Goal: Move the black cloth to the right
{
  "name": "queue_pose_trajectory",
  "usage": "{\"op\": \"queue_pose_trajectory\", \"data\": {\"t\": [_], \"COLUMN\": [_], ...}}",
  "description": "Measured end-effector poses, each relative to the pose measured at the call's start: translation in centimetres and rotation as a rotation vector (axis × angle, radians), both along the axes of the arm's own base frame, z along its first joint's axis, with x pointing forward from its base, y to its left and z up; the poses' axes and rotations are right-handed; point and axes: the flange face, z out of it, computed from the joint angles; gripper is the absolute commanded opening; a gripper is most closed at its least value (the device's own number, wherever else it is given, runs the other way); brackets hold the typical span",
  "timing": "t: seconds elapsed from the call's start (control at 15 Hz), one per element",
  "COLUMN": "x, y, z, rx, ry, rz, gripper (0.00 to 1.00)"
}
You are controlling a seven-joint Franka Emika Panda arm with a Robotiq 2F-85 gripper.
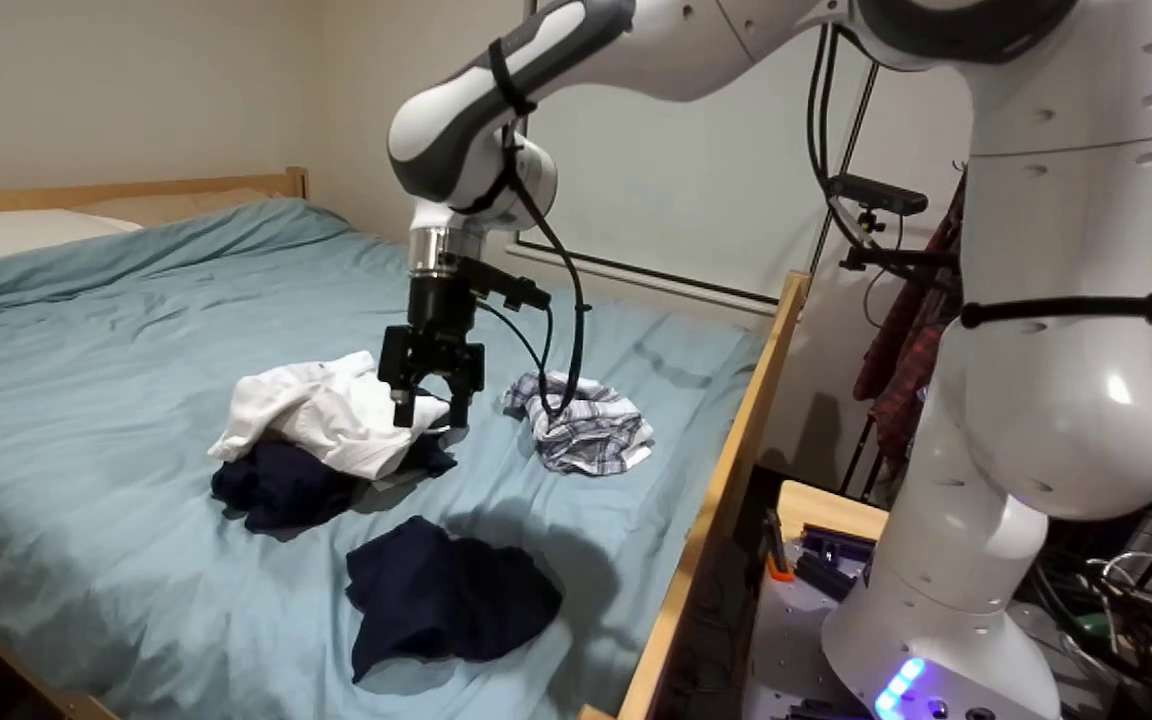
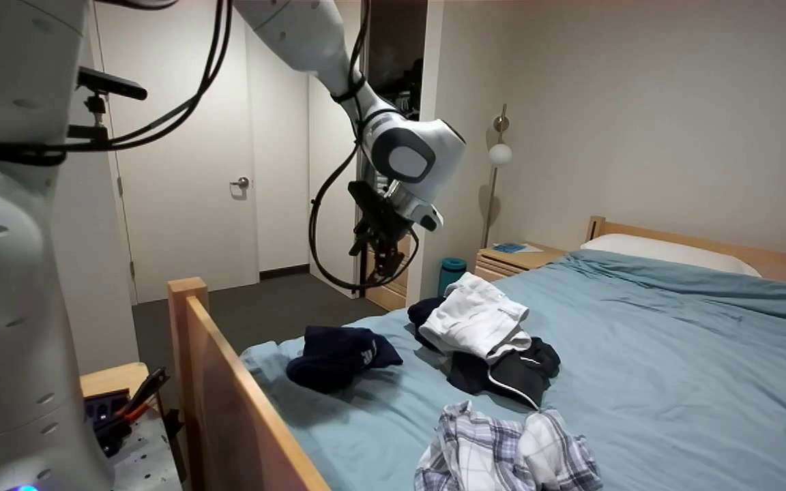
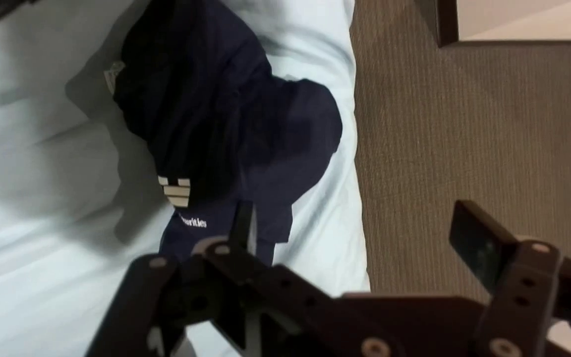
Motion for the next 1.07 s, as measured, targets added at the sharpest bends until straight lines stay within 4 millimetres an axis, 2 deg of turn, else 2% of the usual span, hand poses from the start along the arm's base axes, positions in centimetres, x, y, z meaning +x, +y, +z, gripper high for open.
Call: {"op": "queue_pose_trajectory", "data": {"t": [0.27, 0.53, 0.67, 1.07], "x": [0.8, 1.2, 1.1, 0.3], "y": [2.1, 2.3, 2.4, 5.2], "z": [-0.2, 0.1, -0.5, -6.3], "rx": [0.004, -0.009, -0.068, -0.142], "ry": [0.124, 0.131, 0.155, 0.234], "rz": [0.157, 0.173, 0.168, 0.117], "gripper": [1.00, 1.00, 1.00, 1.00]}}
